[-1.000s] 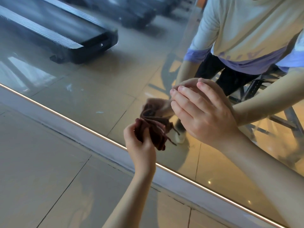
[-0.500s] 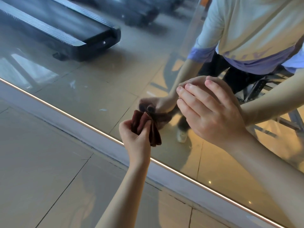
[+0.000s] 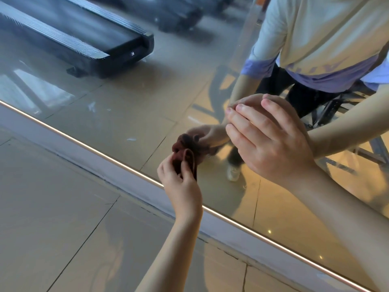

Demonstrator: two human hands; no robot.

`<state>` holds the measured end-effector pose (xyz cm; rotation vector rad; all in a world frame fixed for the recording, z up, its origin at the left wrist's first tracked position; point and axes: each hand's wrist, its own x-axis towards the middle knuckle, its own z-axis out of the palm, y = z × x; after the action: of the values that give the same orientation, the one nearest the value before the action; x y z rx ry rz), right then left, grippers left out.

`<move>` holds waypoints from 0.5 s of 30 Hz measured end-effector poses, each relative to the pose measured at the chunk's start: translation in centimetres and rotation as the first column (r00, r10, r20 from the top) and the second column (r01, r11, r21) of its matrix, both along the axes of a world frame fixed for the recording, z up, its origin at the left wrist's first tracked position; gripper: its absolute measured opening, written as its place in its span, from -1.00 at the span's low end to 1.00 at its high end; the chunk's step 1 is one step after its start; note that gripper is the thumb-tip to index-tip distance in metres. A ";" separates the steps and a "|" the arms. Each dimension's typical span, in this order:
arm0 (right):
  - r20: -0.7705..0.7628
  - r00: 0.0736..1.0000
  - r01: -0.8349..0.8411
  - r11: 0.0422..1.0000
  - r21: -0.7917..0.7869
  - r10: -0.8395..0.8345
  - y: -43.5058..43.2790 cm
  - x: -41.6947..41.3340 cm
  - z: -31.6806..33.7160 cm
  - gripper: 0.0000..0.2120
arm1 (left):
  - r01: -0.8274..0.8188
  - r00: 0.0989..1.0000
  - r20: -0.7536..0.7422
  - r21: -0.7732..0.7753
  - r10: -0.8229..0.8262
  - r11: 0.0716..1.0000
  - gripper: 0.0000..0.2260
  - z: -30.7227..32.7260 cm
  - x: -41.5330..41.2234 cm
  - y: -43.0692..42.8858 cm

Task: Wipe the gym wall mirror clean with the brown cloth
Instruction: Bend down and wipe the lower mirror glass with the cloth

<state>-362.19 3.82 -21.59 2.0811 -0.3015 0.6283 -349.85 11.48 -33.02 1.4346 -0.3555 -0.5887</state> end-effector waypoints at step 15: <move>-0.005 1.000 -0.008 1.000 0.000 0.008 0.1 0.1 0.2 -0.80 | -0.012 0.986 0.167 0.016 0.009 1.000 -0.79 -0.3 -1.1 -0.2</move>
<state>-362.13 3.91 -21.44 2.0849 -0.2904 0.6281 -350.91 11.29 -33.29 1.5052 -0.4758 -0.4647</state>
